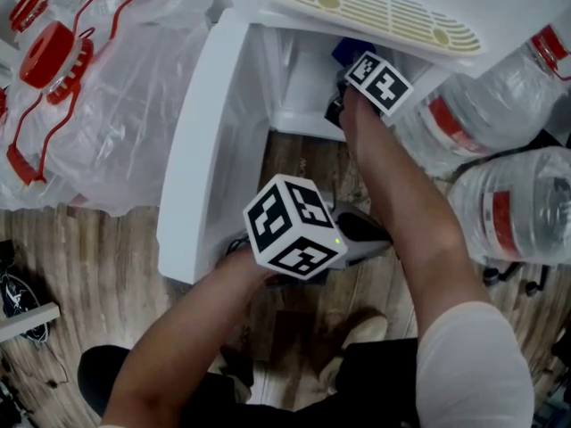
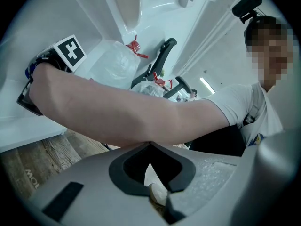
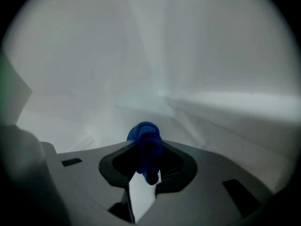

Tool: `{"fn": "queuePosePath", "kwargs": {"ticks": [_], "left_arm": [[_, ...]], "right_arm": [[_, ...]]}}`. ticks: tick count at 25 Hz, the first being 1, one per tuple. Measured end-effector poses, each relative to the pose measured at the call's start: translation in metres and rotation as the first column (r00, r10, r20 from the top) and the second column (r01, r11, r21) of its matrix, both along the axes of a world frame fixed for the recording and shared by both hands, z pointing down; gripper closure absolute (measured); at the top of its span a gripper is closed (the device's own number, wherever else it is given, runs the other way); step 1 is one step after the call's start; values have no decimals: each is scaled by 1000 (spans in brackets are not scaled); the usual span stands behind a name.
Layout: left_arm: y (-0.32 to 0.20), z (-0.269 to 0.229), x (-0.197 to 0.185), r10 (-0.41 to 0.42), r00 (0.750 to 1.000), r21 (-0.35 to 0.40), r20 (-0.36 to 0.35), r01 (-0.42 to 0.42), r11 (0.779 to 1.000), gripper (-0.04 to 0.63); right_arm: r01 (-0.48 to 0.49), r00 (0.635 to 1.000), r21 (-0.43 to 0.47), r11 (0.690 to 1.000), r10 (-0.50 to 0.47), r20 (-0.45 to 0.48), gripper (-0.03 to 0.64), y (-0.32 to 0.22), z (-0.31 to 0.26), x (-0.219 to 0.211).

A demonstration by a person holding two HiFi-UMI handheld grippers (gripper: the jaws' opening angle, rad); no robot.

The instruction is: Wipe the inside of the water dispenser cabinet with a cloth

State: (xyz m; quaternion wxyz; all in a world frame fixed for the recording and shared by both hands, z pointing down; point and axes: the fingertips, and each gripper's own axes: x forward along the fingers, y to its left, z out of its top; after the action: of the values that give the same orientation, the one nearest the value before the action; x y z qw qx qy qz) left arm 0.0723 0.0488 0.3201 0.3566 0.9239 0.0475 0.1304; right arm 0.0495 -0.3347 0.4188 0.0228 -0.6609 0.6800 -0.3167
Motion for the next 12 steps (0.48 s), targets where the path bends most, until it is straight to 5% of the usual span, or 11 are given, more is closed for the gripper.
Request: {"fn": "queuePosePath", "kwargs": {"ticks": [4,12], "left_arm": [[4,0,2,18,1000,-6,-5,-18,1000,595],[7,-12,3,35,999,3,-37,-35,999,595]], "right_arm": [[11,997,-37,999,-8,78,535,8,10,-5],[38,960,60,997,-53,274,534,22,-59,-21]]}}
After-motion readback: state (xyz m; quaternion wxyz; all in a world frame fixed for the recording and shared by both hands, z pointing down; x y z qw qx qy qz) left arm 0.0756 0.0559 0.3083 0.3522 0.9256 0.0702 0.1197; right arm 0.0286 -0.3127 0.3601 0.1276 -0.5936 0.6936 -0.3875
